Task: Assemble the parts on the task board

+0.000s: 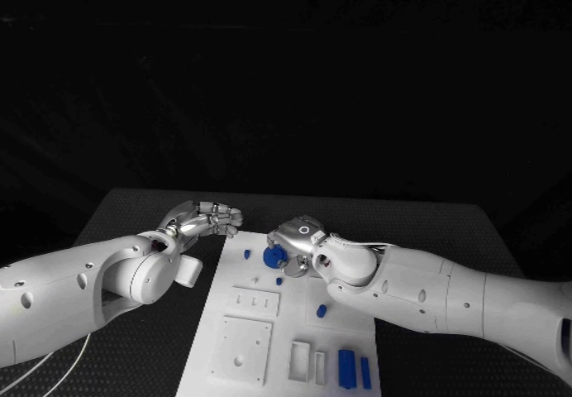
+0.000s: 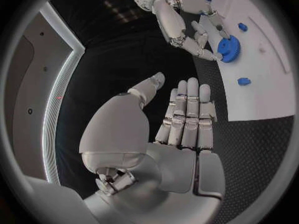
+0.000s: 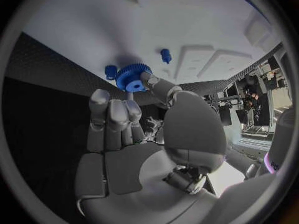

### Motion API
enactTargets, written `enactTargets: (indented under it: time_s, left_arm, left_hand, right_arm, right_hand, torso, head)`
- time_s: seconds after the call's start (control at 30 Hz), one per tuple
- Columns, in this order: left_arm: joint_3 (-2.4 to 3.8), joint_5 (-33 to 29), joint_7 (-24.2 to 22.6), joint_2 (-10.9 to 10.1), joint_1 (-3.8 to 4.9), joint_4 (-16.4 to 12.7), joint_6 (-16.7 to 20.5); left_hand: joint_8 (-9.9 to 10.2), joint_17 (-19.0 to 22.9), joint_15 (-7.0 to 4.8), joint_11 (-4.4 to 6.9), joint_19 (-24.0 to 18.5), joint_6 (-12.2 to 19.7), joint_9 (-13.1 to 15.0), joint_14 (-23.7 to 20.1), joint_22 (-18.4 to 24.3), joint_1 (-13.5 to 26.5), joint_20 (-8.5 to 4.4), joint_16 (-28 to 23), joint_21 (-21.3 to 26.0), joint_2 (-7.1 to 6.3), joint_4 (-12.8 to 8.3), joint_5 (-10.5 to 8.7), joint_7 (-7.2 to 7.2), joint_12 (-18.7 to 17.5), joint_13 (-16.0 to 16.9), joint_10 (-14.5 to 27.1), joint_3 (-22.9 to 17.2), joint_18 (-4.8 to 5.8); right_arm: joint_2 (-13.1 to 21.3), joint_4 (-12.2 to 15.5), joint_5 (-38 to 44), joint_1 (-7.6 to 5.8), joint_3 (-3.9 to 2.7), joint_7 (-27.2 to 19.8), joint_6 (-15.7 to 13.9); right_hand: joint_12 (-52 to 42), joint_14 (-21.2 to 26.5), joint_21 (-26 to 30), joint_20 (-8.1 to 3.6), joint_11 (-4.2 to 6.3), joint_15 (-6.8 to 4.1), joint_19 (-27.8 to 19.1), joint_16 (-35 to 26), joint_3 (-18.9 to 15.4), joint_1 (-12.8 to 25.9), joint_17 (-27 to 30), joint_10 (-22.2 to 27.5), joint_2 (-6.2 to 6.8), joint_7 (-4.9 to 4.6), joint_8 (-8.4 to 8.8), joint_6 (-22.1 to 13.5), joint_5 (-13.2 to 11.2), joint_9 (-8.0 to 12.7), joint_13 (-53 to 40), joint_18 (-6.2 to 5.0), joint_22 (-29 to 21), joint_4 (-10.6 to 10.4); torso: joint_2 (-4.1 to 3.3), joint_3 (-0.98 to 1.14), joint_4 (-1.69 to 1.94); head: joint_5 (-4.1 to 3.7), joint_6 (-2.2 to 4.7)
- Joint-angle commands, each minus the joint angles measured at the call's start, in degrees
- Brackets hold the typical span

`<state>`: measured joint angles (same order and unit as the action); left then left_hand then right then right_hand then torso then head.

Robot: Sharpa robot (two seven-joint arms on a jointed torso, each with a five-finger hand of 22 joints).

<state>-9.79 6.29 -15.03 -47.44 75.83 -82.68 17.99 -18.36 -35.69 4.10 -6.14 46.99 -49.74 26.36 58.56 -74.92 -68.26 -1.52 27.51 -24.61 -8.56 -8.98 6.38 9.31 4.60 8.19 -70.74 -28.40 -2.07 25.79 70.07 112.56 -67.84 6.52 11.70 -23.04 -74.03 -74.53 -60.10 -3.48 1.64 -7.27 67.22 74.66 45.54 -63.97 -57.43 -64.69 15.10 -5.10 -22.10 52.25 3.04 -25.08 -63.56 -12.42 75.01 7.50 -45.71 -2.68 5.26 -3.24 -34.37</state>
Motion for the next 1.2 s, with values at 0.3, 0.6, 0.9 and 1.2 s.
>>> enactTargets:
  time_s: [0.3, 0.6, 0.9, 1.2]
  left_arm:
    - [0.05, 0.0, -0.3, 0.2, 0.07, -0.1, -0.7]
    - [0.05, 0.0, -0.2, 0.3, 0.07, -0.1, -0.6]
    - [0.05, 0.1, -0.2, 0.2, 0.07, -0.1, -0.5]
    - [0.05, 0.1, -0.2, 0.0, 0.07, -0.2, -0.5]
  left_hand:
    - [0.2, -0.1, 0.02, -0.04, -0.4, 0.0, 0.1, -0.3, -1.1, 0.7, -0.09, 0.2, -0.3, -0.05, -0.4, -0.25, 0.23, -0.3, 0.1, -0.4, 0.0, -0.96]
    - [0.3, -0.1, 0.02, -0.06, -0.4, 0.1, 0.1, -0.3, -1.1, 0.7, -0.09, 0.2, -0.4, -0.09, -0.4, -0.26, 0.25, -0.4, 0.1, -0.3, 0.0, -0.96]
    - [0.3, -0.1, 0.01, -0.06, -0.4, 0.1, 0.1, -0.3, -1.1, 0.7, -0.11, 0.2, -0.4, -0.13, -0.7, -0.27, 0.26, -0.4, 0.1, -0.3, -0.1, -0.98]
    - [0.3, -0.1, 0.02, -0.07, -0.4, 0.1, 0.1, -0.3, -1.1, 0.7, -0.1, 0.2, -0.4, -0.16, -0.7, -0.28, 0.27, -0.4, 0.1, -0.3, -0.1, -0.98]
  right_arm:
    - [-0.5, -0.6, 1.0, 0.1, 0.26, 0.8, 3.6]
    - [-1.4, -1.8, -1.2, 0.12, 0.54, 0.2, 2.2]
    - [-1.3, -1.9, -2.6, 0.12, 0.57, -0.2, 3.9]
    - [-0.9, -2.2, -4.6, 0.12, 0.58, -0.1, 6.6]
  right_hand:
    - [0.8, -0.1, -0.3, 0.02, 0.03, -0.24, 0.0, -0.4, -0.4, 0.0, -0.1, 1.2, 0.9, 0.55, -0.16, 8.8, -0.2, -0.8, 0.6, -2.58, 0.2, -0.2]
    - [2.4, 0.2, 0.2, 0.04, -1.84, 1.37, -0.7, -1.0, -1.3, 0.0, 0.0, 3.4, 1.59, -1.49, 3.75, 1.9, -0.2, 0.7, 2.1, -2.58, 0.0, 1.1]
    - [2.7, -0.1, 0.4, 0.46, -1.76, 1.39, -0.9, -1.5, 1.2, -2.3, -0.3, 3.4, 1.31, -1.33, 5.85, -2.5, 4.0, 1.7, 2.1, -2.58, -0.1, 2.8]
    - [2.8, -0.1, 0.3, 0.74, -1.27, 1.05, -1.1, -1.9, 2.3, -1.6, -0.8, 3.6, -0.09, -0.98, 5.7, -3.5, 16.5, 1.6, 1.9, -2.58, 0.0, 5.5]
  torso:
    - [0.01, 0.05, -0.08]
    - [0.0, 0.05, -0.11]
    - [0.01, 0.01, -0.09]
    - [0.01, 0.02, -0.1]
  head:
    - [0.14, -0.08]
    - [0.16, -0.09]
    - [0.14, -0.12]
    - [0.12, -0.17]
